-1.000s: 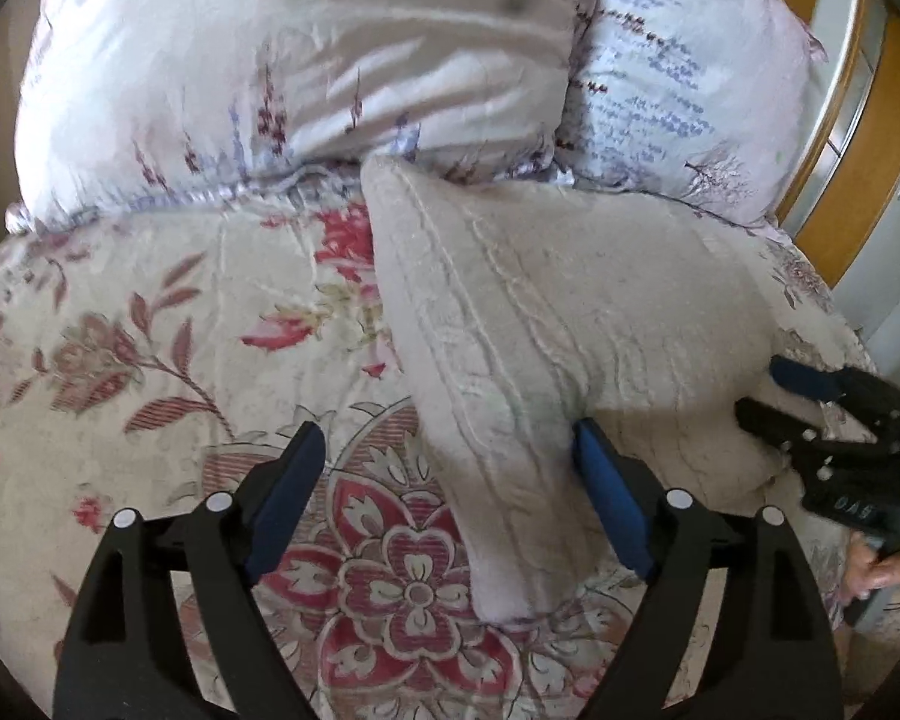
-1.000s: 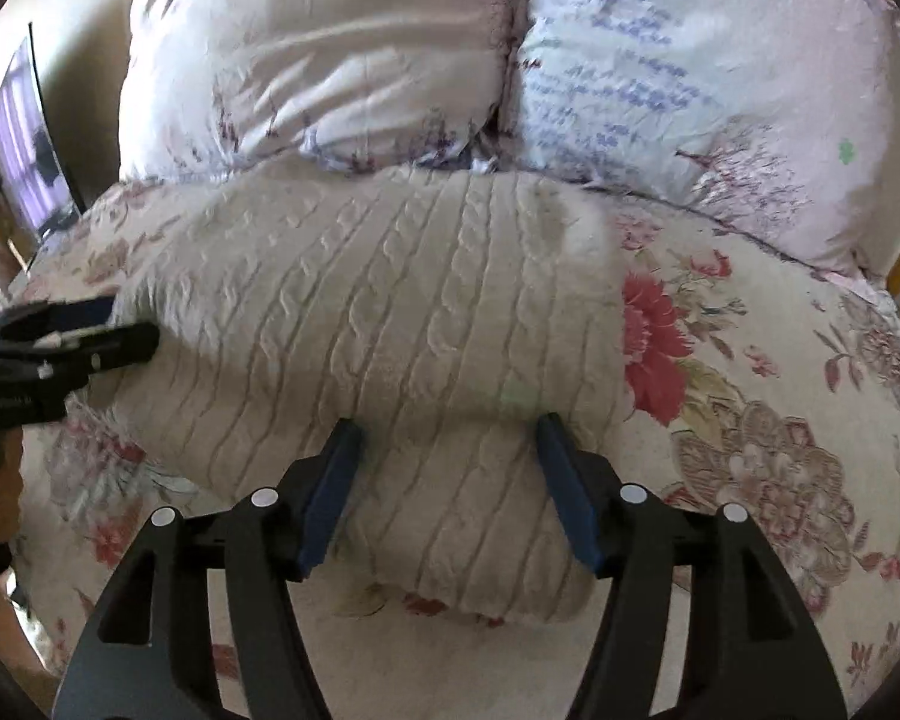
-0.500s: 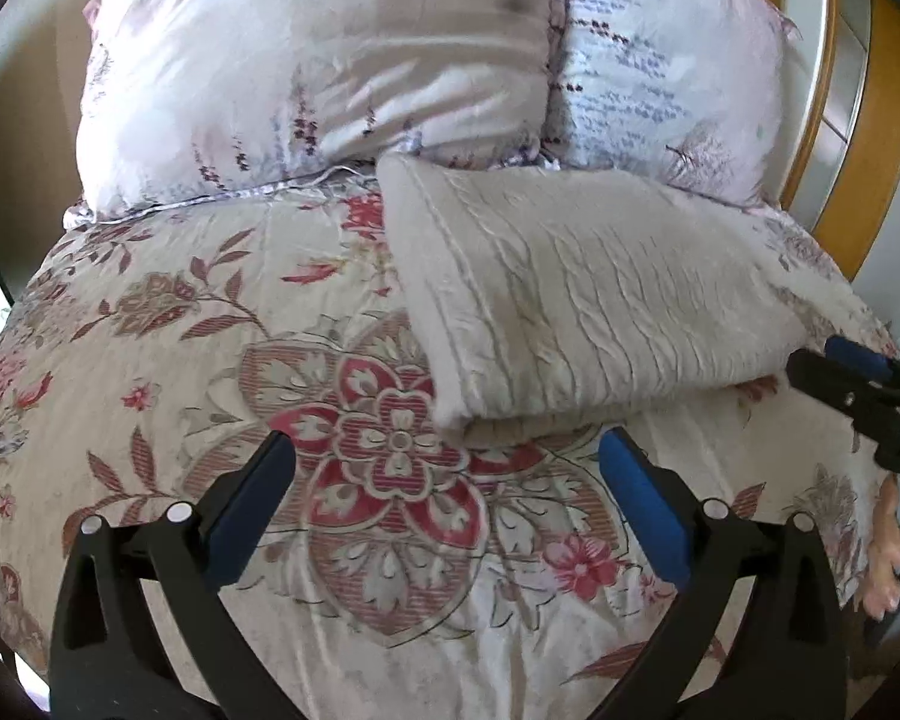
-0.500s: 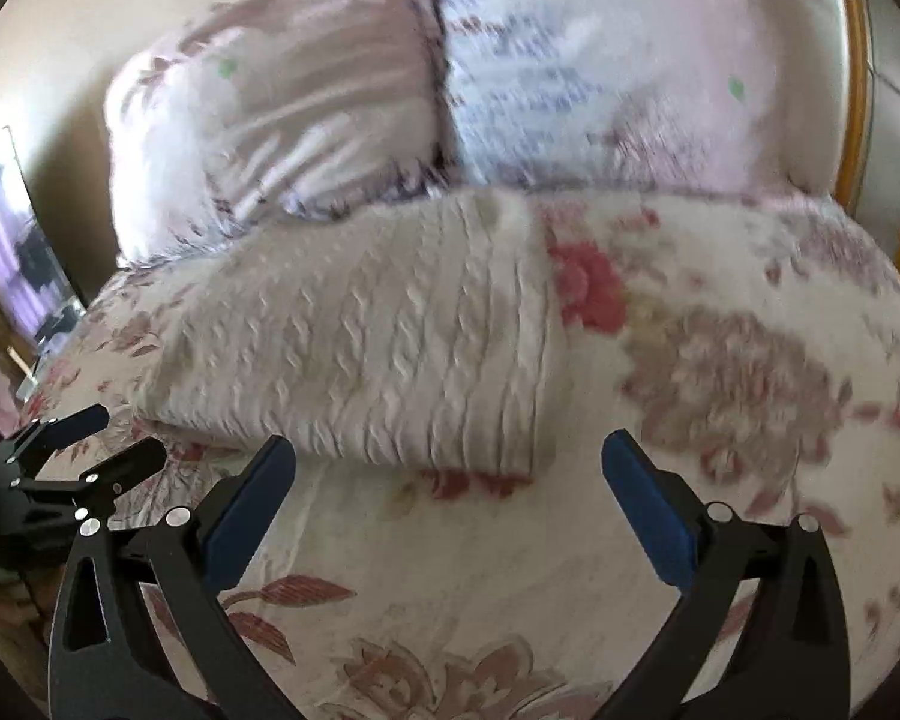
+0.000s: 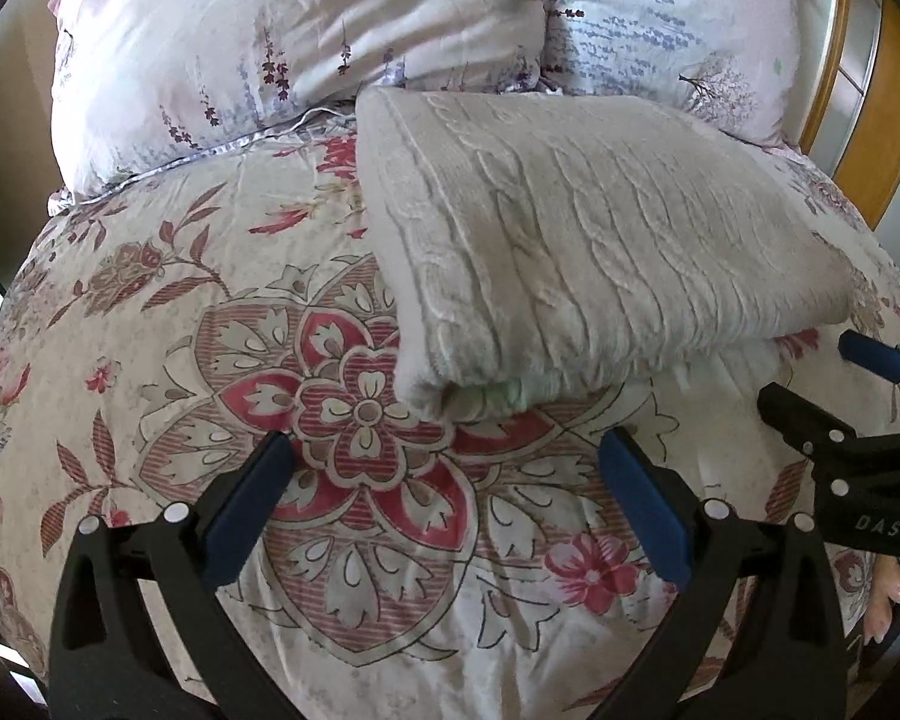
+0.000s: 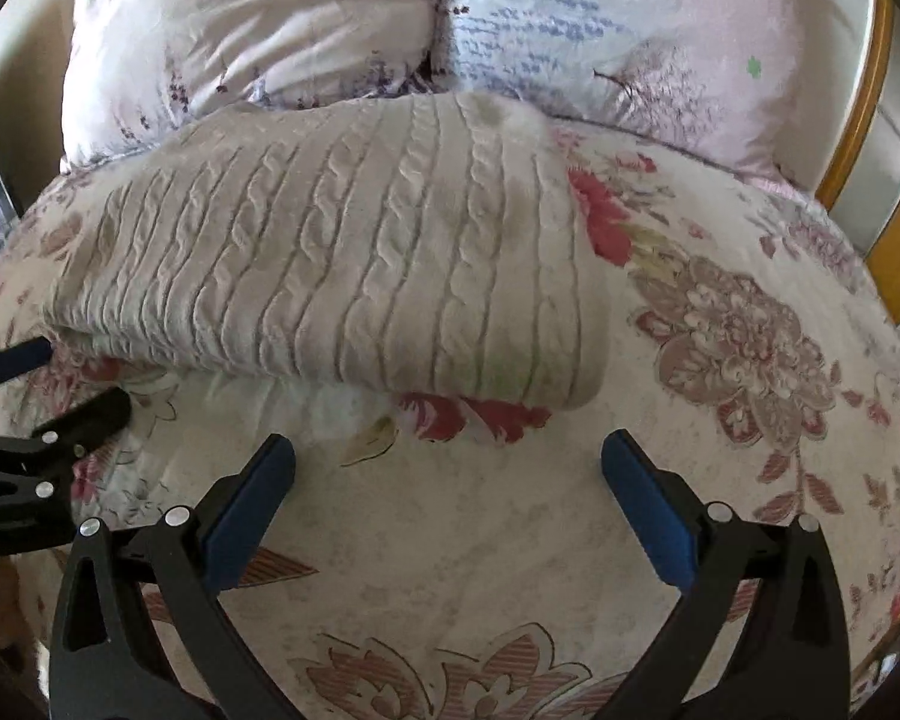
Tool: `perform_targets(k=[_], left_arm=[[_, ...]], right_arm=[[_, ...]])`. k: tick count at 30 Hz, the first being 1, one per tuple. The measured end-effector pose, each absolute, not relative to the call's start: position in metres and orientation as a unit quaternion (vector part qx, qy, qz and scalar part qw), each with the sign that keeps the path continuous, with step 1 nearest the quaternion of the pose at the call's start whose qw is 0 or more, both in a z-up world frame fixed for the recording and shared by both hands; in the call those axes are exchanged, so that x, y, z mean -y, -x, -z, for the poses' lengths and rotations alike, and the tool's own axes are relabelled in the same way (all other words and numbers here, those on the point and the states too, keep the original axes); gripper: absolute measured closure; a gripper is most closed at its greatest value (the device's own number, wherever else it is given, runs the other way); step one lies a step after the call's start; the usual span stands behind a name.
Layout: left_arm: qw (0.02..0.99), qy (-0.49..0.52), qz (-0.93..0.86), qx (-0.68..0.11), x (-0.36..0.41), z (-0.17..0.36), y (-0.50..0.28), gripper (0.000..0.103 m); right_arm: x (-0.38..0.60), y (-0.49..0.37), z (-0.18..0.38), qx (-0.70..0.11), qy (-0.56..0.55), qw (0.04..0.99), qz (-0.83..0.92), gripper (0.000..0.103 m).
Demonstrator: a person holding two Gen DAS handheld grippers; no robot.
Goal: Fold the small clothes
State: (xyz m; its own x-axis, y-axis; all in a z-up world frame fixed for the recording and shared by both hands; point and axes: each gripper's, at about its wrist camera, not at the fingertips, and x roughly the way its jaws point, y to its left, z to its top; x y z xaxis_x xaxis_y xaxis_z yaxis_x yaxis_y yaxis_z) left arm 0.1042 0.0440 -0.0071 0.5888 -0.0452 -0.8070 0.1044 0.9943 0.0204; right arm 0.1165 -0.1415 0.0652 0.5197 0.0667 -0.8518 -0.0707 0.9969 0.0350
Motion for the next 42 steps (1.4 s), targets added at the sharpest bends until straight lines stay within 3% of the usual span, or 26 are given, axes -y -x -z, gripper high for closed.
perform_targets(k=[42], left_arm=[[0.891, -0.032, 0.039, -0.451, -0.0433, 0.0075, -0.1050, 0.002]], right_arm=[[0.1431, -0.1171, -0.0636, -0.494, -0.009, 0.868, -0.042, 0.001]])
